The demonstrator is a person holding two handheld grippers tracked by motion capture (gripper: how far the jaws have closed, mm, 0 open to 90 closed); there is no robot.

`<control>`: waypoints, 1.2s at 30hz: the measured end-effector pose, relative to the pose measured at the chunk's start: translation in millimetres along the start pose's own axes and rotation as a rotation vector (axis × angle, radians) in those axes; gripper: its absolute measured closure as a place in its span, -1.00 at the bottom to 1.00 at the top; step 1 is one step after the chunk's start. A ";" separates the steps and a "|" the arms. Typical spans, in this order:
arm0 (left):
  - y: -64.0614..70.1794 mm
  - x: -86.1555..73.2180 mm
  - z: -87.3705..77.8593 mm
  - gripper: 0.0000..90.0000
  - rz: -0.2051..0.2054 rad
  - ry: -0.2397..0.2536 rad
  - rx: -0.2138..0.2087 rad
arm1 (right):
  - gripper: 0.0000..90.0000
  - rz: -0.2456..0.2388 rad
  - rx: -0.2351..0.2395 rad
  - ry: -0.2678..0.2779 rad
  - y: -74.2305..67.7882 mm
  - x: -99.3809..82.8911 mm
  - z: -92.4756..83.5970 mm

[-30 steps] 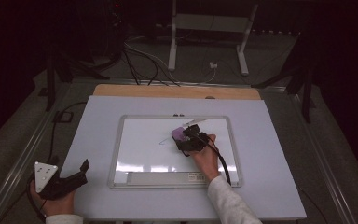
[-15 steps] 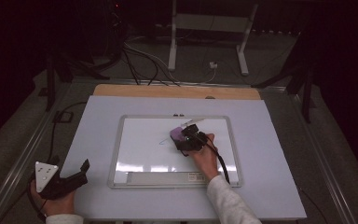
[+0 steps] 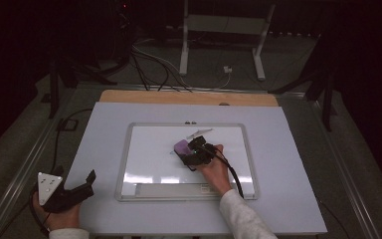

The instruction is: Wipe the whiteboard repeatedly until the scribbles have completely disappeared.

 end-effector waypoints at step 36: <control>-0.9 -0.5 0.9 -0.99 -0.003 -0.001 -0.003 | -0.08 -0.018 0.008 -0.019 -10.1 20.8 17.1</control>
Point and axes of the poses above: each handheld gripper's, and its own axes: z roughly forward along the jaws, x roughly out of its top, y roughly to its right, the point moved 2 cm from there along z, roughly forward along the jaws, and after that the axes turned 1 degree about x, right-handed, at the moved point
